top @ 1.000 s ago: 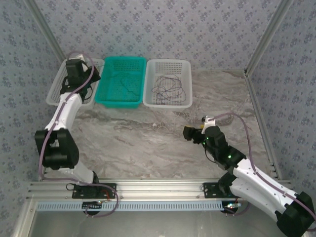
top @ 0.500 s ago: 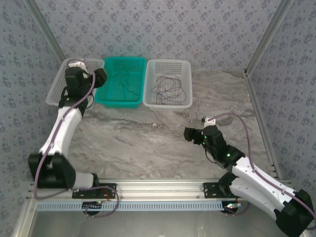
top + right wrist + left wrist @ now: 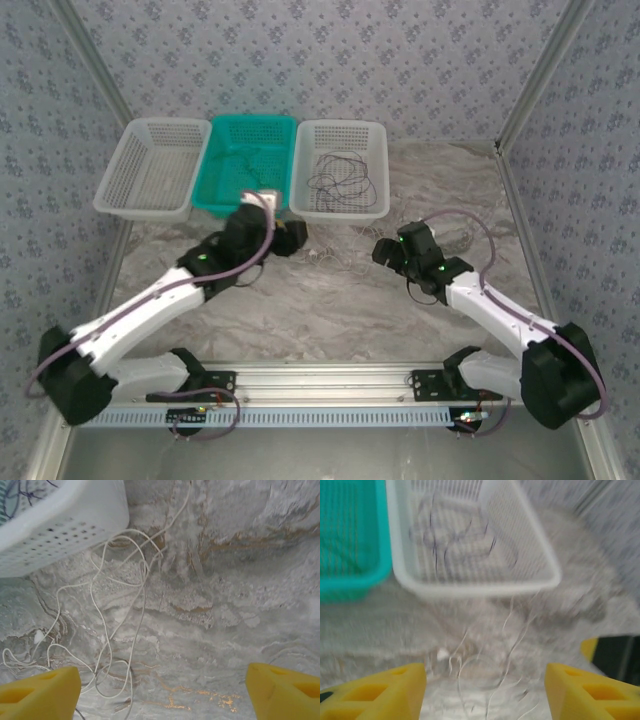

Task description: Untangle the cables

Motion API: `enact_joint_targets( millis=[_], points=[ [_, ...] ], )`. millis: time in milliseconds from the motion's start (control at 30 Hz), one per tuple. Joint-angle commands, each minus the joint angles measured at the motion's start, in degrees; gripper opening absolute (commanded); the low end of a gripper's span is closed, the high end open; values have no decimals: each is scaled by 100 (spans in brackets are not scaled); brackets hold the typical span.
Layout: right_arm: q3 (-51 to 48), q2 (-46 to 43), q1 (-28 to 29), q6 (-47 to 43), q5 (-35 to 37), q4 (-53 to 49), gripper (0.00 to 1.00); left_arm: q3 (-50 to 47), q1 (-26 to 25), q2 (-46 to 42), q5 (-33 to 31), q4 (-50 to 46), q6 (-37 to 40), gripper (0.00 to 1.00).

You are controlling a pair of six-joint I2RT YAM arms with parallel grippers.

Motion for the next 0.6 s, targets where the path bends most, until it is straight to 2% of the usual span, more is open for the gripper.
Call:
enact_joint_targets(
  millis=[0,267,500,533,567],
  points=[
    [219,145,-34,266,-242,-348,87,50,-246,684,-396,140,-668,63],
    [214,0,-44,458,-159,-556,87,330,-205,2373,-274,548,-645,63],
    [202,-199,-15,494,-124,-580,87,249,75,3036,163,1102,-452,60],
    [191,-204,-21,491,-97,-599,87,257,91,3109,303,1209,-418,59],
    [183,-216,-21,506,-78,-593,87,253,110,3187,443,1329,-405,52]
  ],
)
